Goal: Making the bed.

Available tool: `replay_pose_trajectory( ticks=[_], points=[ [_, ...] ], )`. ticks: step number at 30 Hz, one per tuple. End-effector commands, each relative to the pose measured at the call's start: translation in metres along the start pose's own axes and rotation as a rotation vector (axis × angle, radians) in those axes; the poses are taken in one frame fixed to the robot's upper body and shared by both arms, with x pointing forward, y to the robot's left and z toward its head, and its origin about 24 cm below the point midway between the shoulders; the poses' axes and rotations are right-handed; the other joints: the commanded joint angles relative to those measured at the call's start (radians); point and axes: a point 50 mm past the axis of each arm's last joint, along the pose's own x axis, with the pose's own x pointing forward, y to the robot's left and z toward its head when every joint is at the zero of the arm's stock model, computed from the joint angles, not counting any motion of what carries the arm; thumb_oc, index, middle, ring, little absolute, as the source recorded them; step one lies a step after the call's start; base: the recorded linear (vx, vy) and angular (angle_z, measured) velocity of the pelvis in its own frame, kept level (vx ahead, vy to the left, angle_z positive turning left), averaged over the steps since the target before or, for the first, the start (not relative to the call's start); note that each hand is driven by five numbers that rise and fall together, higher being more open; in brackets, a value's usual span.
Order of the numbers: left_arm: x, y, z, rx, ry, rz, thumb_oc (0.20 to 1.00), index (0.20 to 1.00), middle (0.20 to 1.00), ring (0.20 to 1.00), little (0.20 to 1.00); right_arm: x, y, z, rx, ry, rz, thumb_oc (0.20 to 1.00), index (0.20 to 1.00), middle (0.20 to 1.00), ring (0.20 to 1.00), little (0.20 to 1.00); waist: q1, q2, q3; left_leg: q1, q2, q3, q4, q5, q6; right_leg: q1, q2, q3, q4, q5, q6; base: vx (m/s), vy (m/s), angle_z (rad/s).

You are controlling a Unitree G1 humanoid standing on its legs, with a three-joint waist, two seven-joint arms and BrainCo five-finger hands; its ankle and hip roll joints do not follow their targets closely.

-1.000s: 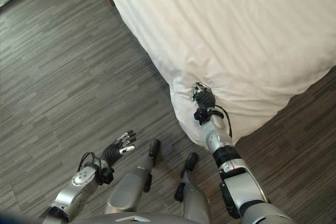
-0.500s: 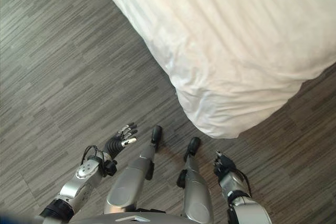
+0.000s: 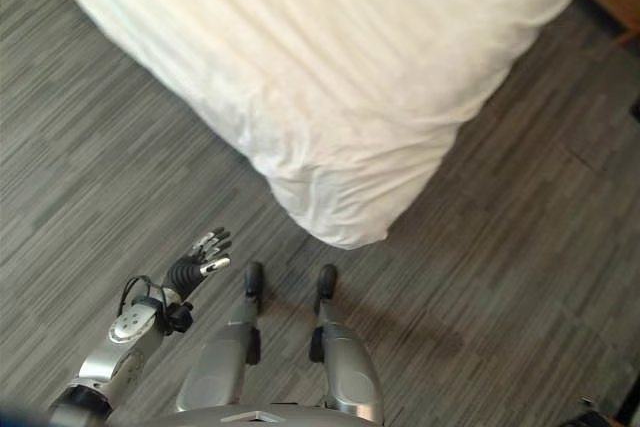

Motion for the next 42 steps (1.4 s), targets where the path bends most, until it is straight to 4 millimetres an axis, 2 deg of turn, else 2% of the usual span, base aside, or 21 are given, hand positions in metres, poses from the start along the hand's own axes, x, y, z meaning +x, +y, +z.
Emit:
replay_pose_trajectory(
  ticks=[1,2,3,4,5,6,7,8,9,10,12,15,17,20,21,23,25,28,33,42],
  points=[
    [0.001,-0.014,0.0,-0.026,-0.043,-0.027,1.0,1.0,1.0,1.0,1.0,-0.002,0.061,0.039,0.169,-0.221,0.175,0.2,0.2,0.2,0.2,0.2,0.018,0.049,-0.057,-0.02,-0.032,-0.05,0.007,-0.028,0.021,-0.019,0.009,0.031,0.016,0.024,0.05,-0.02,0.027,-0.23],
    [0.004,-0.019,0.002,-0.028,-0.053,-0.044,1.0,1.0,1.0,1.0,1.0,-0.02,0.117,0.065,0.28,-0.345,0.398,0.2,0.2,0.2,0.2,0.2,0.02,0.052,-0.059,-0.011,-0.03,-0.038,0.007,-0.035,0.023,-0.017,0.011,0.038,0.016,0.023,0.051,-0.04,0.016,-0.25],
    [0.005,-0.022,0.002,-0.03,-0.053,-0.054,1.0,1.0,1.0,1.0,1.0,-0.03,0.14,0.071,0.34,-0.373,0.483,0.2,0.2,0.2,0.2,0.2,0.024,0.053,-0.06,-0.015,-0.033,-0.034,0.007,-0.028,0.024,-0.023,0.009,0.039,0.016,0.031,0.05,-0.04,0.007,-0.32],
    [0.006,-0.022,0.003,-0.029,-0.054,-0.052,1.0,1.0,1.0,1.0,1.0,-0.031,0.141,0.07,0.342,-0.373,0.484,0.2,0.2,0.2,0.2,0.2,0.023,0.052,-0.06,-0.015,-0.033,-0.034,0.007,-0.028,0.024,-0.024,0.01,0.04,0.016,0.031,0.05,-0.04,-0.001,-0.26],
    [0.006,-0.025,0.003,-0.031,-0.053,-0.067,1.0,1.0,1.0,1.0,1.0,-0.042,0.163,0.074,0.381,-0.39,0.573,0.2,0.2,0.2,0.2,0.2,0.027,0.054,-0.061,-0.015,-0.033,-0.031,0.007,-0.027,0.024,-0.025,0.009,0.04,0.016,0.032,0.05,-0.02,-0.003,-0.17],
    [0.007,-0.028,0.003,-0.033,-0.052,-0.083,1.0,1.0,1.0,1.0,1.0,-0.066,0.199,0.079,0.389,-0.422,0.723,0.2,0.2,0.2,0.2,0.2,0.035,0.059,-0.058,-0.012,-0.034,-0.029,0.007,-0.026,0.024,-0.024,0.008,0.04,0.016,0.035,0.05,-0.02,-0.007,-0.04],
    [0.006,-0.03,0.003,-0.036,-0.047,-0.094,1.0,1.0,1.0,1.0,1.0,-0.08,0.217,0.08,0.396,-0.421,0.806,0.2,0.2,0.2,0.2,0.2,0.04,0.063,-0.06,-0.014,-0.035,-0.027,0.007,-0.024,0.025,-0.027,0.007,0.04,0.016,0.036,0.049,0.0,0.0,0.0],
    [0.003,-0.031,-0.001,-0.037,-0.028,-0.107,1.0,1.0,1.0,1.0,1.0,-0.115,0.25,0.077,0.359,-0.427,1.014,0.2,0.2,0.2,0.2,0.2,0.052,0.071,-0.059,-0.011,-0.035,-0.023,0.007,-0.022,0.024,-0.025,0.005,0.04,0.016,0.038,0.048,-0.01,-0.013,-0.07],
    [0.0,-0.031,-0.004,-0.041,-0.014,-0.115,1.0,1.0,1.0,1.0,1.0,-0.139,0.266,0.074,0.34,-0.426,1.151,0.2,0.2,0.2,0.2,0.2,0.059,0.077,-0.058,-0.006,-0.035,-0.021,0.007,-0.024,0.023,-0.022,0.005,0.04,0.016,0.037,0.048,-0.02,-0.009,-0.09],
    [0.0,-0.031,-0.004,-0.041,-0.014,-0.114,1.0,1.0,1.0,1.0,1.0,-0.139,0.266,0.074,0.34,-0.425,1.151,0.2,0.2,0.2,0.2,0.2,0.058,0.075,-0.059,-0.01,-0.036,-0.021,0.007,-0.019,0.024,-0.026,0.004,0.04,0.016,0.04,0.048,0.0,-0.009,-0.06],
    [-0.005,-0.032,-0.012,-0.042,0.02,-0.118,1.0,1.0,1.0,1.0,1.0,-0.188,0.29,0.069,0.329,-0.408,1.404,0.2,0.2,0.2,0.2,0.2,0.074,0.092,-0.062,-0.012,-0.037,-0.018,0.007,-0.012,0.023,-0.028,0.001,0.039,0.016,0.042,0.046,0.0,-0.002,0.02],
    [-0.009,-0.038,-0.021,-0.047,0.056,-0.145,1.0,1.0,1.0,1.0,1.0,-0.22,0.309,0.057,0.315,-0.346,1.554,0.2,0.2,0.2,0.2,0.2,0.095,0.115,-0.069,-0.017,-0.039,-0.026,0.007,-0.007,0.019,-0.027,-0.005,0.032,0.016,0.039,0.044,0.0,-0.003,0.02],
    [-0.009,-0.04,-0.022,-0.048,0.059,-0.153,1.0,1.0,1.0,1.0,1.0,-0.224,0.313,0.055,0.321,-0.329,1.563,0.2,0.2,0.2,0.2,0.2,0.099,0.12,-0.071,-0.018,-0.039,-0.029,0.007,-0.005,0.018,-0.027,-0.006,0.029,0.016,0.038,0.044,0.0,0.0,0.0],
    [-0.008,-0.045,-0.026,-0.044,0.073,-0.171,1.0,1.0,1.0,1.0,1.0,-0.238,0.333,0.04,0.34,-0.238,1.593,0.2,0.2,0.2,0.2,0.2,0.121,0.138,-0.074,-0.023,-0.041,-0.037,0.007,-0.002,0.015,-0.028,-0.008,0.023,0.016,0.037,0.041,0.0,0.0,0.0],
    [-0.008,-0.045,-0.026,-0.043,0.073,-0.171,1.0,1.0,1.0,1.0,1.0,-0.238,0.334,0.041,0.341,-0.238,1.594,0.2,0.2,0.2,0.2,0.2,0.12,0.138,-0.073,-0.023,-0.041,-0.037,0.007,-0.002,0.015,-0.028,-0.008,0.023,0.016,0.037,0.041,-0.01,-0.033,0.08],
    [-0.004,-0.051,-0.025,-0.05,0.068,-0.19,1.0,1.0,1.0,1.0,1.0,-0.243,0.354,0.045,0.444,-0.18,1.567,0.2,0.2,0.2,0.2,0.2,0.143,0.154,-0.071,-0.038,-0.042,-0.048,0.007,0.003,0.011,-0.037,-0.006,0.015,0.016,0.034,0.038,-0.02,-0.05,0.2],
    [-0.004,-0.05,-0.025,-0.048,0.068,-0.189,1.0,1.0,1.0,1.0,1.0,-0.242,0.358,0.049,0.453,-0.184,1.551,0.2,0.2,0.2,0.2,0.2,0.147,0.155,-0.069,-0.042,-0.042,-0.05,0.007,0.004,0.01,-0.041,-0.005,0.014,0.016,0.035,0.038,-0.01,-0.018,0.07],
    [-0.002,-0.05,-0.025,-0.048,0.067,-0.182,1.0,1.0,1.0,1.0,1.0,-0.245,0.374,0.066,0.5,-0.193,1.51,0.2,0.2,0.2,0.2,0.2,0.164,0.165,-0.064,-0.055,-0.042,-0.054,0.007,0.009,0.008,-0.053,-0.005,0.013,0.016,0.038,0.037,0.0,0.0,0.0],
    [0.004,-0.053,-0.023,-0.047,0.063,-0.184,1.0,1.0,1.0,1.0,1.0,-0.231,0.386,0.078,0.484,-0.194,1.402,0.2,0.2,0.2,0.2,0.2,0.186,0.178,-0.053,-0.077,-0.042,-0.059,0.007,0.016,0.006,-0.072,-0.001,0.011,0.016,0.043,0.036,-0.01,-0.005,0.02],
    [0.007,-0.056,-0.023,-0.052,0.055,-0.177,1.0,1.0,1.0,1.0,1.0,-0.221,0.374,0.082,0.627,-0.188,1.352,0.2,0.2,0.2,0.2,0.2,0.18,0.177,-0.045,-0.097,-0.034,-0.059,0.007,0.018,0.003,-0.09,0.005,0.012,0.016,0.042,0.035,0.0,-0.002,0.0]
  ],
)
